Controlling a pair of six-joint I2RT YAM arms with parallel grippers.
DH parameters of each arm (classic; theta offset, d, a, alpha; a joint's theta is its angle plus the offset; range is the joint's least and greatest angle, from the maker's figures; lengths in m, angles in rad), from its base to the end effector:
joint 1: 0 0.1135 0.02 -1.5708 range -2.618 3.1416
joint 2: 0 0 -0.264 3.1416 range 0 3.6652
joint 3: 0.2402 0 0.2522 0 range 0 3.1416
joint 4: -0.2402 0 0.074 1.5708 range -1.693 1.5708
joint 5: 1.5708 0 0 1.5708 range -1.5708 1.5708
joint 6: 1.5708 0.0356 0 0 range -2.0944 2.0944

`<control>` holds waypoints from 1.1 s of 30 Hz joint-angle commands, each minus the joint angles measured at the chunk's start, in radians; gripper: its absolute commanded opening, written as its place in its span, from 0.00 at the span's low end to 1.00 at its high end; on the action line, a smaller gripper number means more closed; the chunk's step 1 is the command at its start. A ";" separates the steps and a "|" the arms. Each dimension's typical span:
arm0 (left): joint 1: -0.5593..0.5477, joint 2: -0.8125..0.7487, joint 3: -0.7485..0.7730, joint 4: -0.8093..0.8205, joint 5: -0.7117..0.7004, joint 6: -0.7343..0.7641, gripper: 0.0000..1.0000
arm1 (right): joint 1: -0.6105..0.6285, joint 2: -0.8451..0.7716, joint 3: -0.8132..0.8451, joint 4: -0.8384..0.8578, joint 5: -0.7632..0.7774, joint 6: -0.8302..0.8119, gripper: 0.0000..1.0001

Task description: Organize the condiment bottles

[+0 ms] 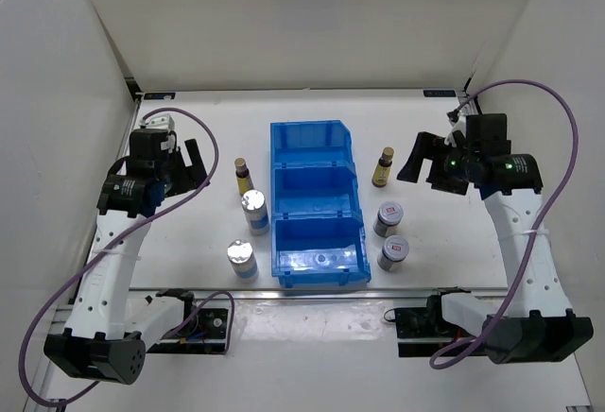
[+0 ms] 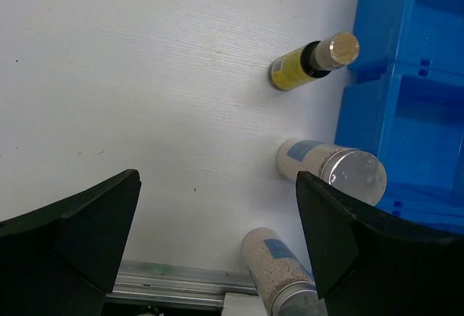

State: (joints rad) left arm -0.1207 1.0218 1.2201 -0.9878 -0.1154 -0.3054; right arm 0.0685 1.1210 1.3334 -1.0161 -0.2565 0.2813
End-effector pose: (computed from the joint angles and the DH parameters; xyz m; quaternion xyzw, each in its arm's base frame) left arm 0.1867 -0.0185 0.3681 -0.1070 0.9172 -0.0283 0.3828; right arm 0.2062 0.0232 0.3835 0.0501 0.9196 0.1814 0.3448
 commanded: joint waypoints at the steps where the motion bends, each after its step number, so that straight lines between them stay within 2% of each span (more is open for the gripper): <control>1: 0.003 -0.015 0.010 -0.003 0.014 -0.004 1.00 | 0.030 -0.027 0.033 -0.036 0.135 0.019 1.00; 4: 0.003 -0.006 0.010 -0.003 0.005 -0.004 1.00 | 0.030 -0.041 0.018 -0.036 0.174 0.067 1.00; 11: 0.003 -0.006 0.010 -0.003 0.005 -0.004 1.00 | 0.030 0.028 0.018 -0.084 0.044 0.065 1.00; 17: 0.003 -0.006 0.010 -0.003 0.005 -0.004 1.00 | 0.030 -0.021 -0.134 -0.075 0.023 0.111 1.00; 23: 0.003 -0.006 0.010 -0.003 0.005 -0.004 1.00 | 0.040 -0.021 -0.212 -0.075 0.003 0.153 0.99; 29: 0.003 -0.006 0.010 -0.003 0.016 0.005 1.00 | 0.129 -0.030 -0.321 -0.050 0.066 0.242 0.93; 33: 0.003 -0.015 0.010 -0.003 0.016 0.005 1.00 | 0.262 -0.030 -0.339 -0.059 0.204 0.298 0.91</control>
State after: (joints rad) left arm -0.1207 1.0248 1.2201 -0.9882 -0.1146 -0.3046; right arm 0.2619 1.1103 0.9962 -1.0763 -0.1535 0.5140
